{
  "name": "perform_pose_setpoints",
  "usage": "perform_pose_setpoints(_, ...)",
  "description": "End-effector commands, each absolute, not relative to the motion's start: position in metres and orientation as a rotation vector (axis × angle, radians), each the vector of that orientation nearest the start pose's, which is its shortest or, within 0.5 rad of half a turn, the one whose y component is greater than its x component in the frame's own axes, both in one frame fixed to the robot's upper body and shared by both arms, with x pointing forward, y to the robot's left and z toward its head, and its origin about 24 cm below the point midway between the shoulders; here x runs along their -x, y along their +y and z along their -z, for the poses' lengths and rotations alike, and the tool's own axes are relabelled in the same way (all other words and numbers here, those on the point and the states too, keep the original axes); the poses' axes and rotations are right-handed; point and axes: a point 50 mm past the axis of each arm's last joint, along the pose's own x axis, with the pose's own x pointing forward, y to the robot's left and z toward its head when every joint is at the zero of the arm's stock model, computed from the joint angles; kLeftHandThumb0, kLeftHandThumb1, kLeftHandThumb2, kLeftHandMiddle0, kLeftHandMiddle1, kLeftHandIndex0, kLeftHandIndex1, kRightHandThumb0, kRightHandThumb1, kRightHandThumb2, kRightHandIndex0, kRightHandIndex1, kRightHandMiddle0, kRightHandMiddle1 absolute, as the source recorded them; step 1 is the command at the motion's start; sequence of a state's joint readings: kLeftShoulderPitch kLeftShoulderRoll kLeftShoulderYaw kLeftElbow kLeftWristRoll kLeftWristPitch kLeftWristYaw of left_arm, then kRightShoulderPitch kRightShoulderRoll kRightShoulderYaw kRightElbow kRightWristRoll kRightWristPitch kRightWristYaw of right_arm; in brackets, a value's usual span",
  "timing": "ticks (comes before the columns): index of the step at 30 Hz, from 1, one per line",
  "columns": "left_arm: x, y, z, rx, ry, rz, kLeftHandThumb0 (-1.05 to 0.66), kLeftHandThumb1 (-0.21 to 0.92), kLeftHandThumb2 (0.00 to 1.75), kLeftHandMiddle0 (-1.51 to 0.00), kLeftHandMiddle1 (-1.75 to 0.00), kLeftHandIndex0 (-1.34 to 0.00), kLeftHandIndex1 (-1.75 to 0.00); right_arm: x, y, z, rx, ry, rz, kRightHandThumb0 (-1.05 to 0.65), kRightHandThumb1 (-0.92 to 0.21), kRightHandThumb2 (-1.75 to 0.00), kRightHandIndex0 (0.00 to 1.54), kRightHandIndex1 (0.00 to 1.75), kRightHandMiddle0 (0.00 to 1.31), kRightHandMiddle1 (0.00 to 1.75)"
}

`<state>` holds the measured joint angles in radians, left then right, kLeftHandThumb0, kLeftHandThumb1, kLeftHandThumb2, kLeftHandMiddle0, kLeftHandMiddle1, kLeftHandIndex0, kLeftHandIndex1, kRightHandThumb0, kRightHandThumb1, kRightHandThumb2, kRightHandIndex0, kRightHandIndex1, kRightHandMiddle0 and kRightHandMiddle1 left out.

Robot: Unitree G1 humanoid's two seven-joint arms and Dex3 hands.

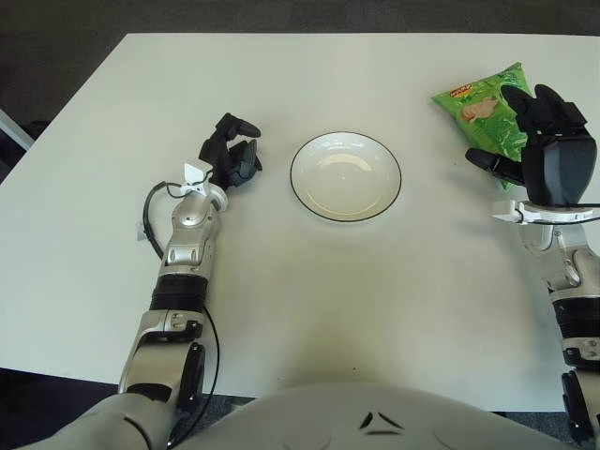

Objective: Put the snack into the plate.

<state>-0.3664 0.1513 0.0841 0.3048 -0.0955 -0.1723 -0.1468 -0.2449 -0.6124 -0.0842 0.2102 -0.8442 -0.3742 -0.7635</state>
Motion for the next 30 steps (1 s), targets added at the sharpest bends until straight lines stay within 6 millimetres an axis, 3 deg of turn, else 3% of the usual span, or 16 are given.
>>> perform_pose_setpoints(1,-0.311,0.172,-0.061,-0.063,-0.102,0.112,-0.37,0.74,0.75,-0.78,-1.73,-0.31,-1.75,-0.275,-0.257,-0.163,1.233,-0.883,0.537,-0.59,-0.92,-0.31,0.5,0.0,0.43,0.29)
perform_pose_setpoints(11,-0.31,0.171,-0.061,-0.079,-0.107,0.11,-0.37,0.75,0.75,-0.78,-1.73,-0.31,-1.74,-0.286,-0.263,-0.17,1.228,-0.809,0.518,-0.59,-0.92,-0.28,0.46,0.0,0.43,0.27)
perform_pose_setpoints(23,-0.31,0.171,-0.061,-0.103,-0.11,0.101,-0.37,0.75,0.73,-0.79,-1.71,-0.32,-1.73,-0.311,-0.278,-0.169,1.272,-0.548,0.486,-0.83,-0.92,-0.49,0.08,0.0,0.37,0.19)
perform_pose_setpoints(30,-0.309,0.17,-0.061,-0.111,-0.112,0.098,-0.37,0.76,0.72,-0.79,-1.7,-0.32,-1.73,-0.319,-0.283,-0.165,1.331,-0.427,0.46,-0.91,-0.92,-0.58,0.01,0.0,0.31,0.12)
